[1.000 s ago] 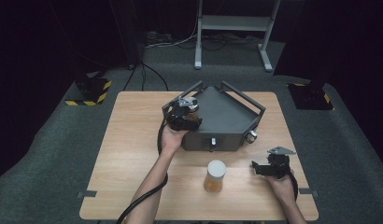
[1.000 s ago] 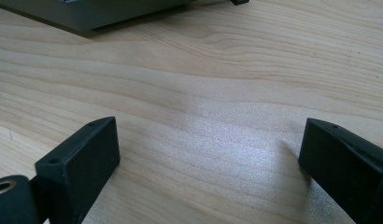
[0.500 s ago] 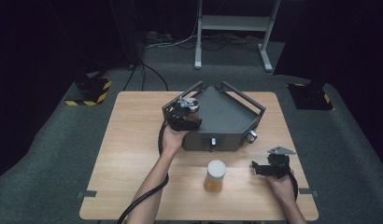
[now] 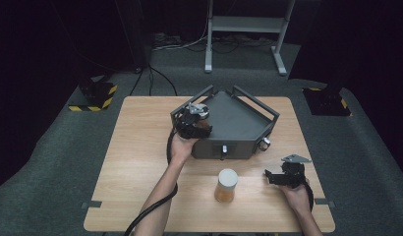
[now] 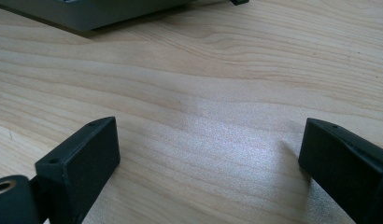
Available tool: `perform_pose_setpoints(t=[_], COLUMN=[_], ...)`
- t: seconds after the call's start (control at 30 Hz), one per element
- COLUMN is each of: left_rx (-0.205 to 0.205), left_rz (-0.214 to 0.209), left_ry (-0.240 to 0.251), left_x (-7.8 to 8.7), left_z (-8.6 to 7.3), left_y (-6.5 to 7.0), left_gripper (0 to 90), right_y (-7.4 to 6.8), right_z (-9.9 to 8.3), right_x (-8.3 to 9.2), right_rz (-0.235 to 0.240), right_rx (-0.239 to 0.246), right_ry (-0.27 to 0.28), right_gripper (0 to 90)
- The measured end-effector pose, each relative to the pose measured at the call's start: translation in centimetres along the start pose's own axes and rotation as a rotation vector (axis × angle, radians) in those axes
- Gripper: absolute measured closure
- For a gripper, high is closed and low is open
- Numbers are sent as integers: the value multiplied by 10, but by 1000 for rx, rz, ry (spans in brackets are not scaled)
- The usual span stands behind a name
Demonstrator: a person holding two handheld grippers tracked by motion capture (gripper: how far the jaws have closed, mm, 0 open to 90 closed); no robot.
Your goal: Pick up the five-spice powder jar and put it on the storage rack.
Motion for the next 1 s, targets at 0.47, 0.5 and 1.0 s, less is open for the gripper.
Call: perform_pose_setpoints(t=[0.47,0.5,1.0], left_rx=[2,1,12], left_rz=[23,23,15], left_ry=[33,33,40], left_x=[-3,-3,-2], left_z=[-3,-3,-4], left_y=[6,6,5], left_gripper=[311,312,206], right_y=[0,0,0], right_z=[0,0,0], right_x=[0,0,0], right_rz=[0,0,0], right_rx=[0,0,-1], right_ry=[0,0,-1], right_gripper=[51,51,51])
Point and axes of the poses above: each handheld gripper's, and its own axes: x roughly backward along the jaws, z roughly out of its top, y roughly to its right, the point moved 9 cm from there along -x, roughly forward along the jaws, and after that the axes turned 5 degrees about -z, right-handed, at the moved point
